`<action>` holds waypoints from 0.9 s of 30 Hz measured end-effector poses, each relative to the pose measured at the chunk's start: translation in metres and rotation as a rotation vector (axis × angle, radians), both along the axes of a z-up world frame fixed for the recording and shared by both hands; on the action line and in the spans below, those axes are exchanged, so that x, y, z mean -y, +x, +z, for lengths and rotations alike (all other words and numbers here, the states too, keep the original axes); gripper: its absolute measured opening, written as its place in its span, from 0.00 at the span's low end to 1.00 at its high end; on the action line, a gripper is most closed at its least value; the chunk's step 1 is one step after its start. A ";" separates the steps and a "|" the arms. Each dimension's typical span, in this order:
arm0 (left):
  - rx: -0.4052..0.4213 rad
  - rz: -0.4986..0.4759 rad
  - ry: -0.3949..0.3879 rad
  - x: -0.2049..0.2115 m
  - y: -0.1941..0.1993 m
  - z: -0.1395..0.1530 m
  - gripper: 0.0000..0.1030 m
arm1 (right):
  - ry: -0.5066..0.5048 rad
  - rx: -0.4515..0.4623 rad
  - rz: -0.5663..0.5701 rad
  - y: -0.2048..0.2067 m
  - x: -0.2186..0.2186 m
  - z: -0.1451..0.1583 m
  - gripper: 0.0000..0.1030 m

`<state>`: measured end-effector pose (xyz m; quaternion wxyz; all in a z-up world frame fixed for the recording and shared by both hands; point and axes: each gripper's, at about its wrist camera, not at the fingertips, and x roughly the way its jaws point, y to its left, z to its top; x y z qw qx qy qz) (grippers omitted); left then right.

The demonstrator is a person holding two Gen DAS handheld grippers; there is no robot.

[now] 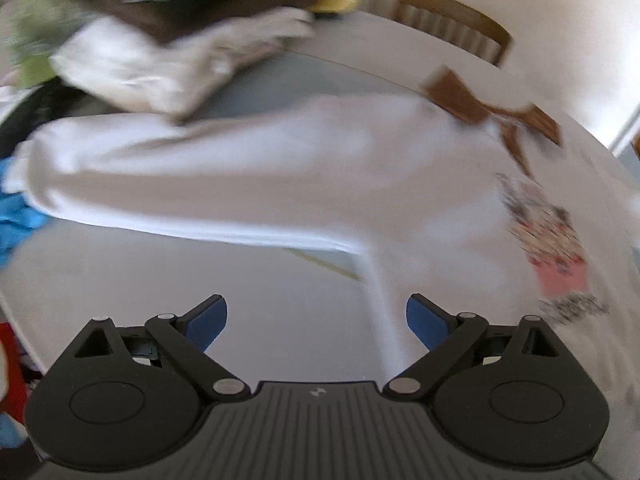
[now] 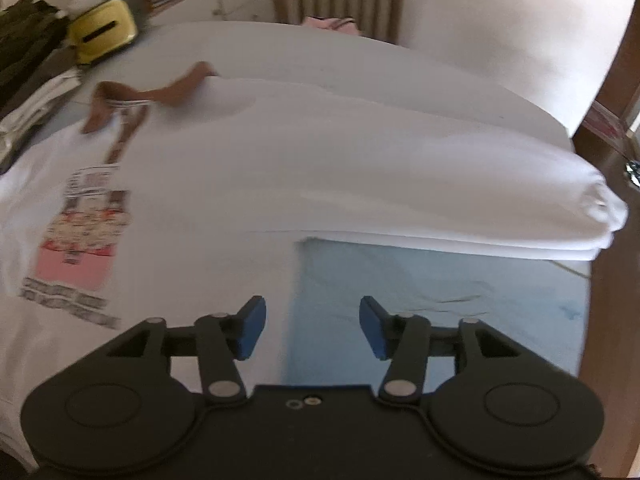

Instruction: Fold clothes

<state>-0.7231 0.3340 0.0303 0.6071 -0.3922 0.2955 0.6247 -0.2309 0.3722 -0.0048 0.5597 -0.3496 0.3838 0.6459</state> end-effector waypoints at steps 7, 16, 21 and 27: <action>0.014 0.219 0.056 -0.017 -0.112 0.000 0.95 | -0.026 0.010 0.096 -0.088 0.002 -0.001 1.00; 0.097 0.360 -0.023 -0.064 -0.174 -0.021 0.97 | -0.058 0.078 0.122 -0.154 -0.002 -0.002 1.00; 0.102 0.396 -0.037 -0.081 -0.186 -0.026 0.97 | -0.069 0.103 0.105 -0.163 -0.002 -0.006 1.00; 0.073 0.406 -0.028 -0.093 -0.182 -0.027 0.69 | -0.085 0.134 0.130 -0.175 -0.003 -0.016 1.00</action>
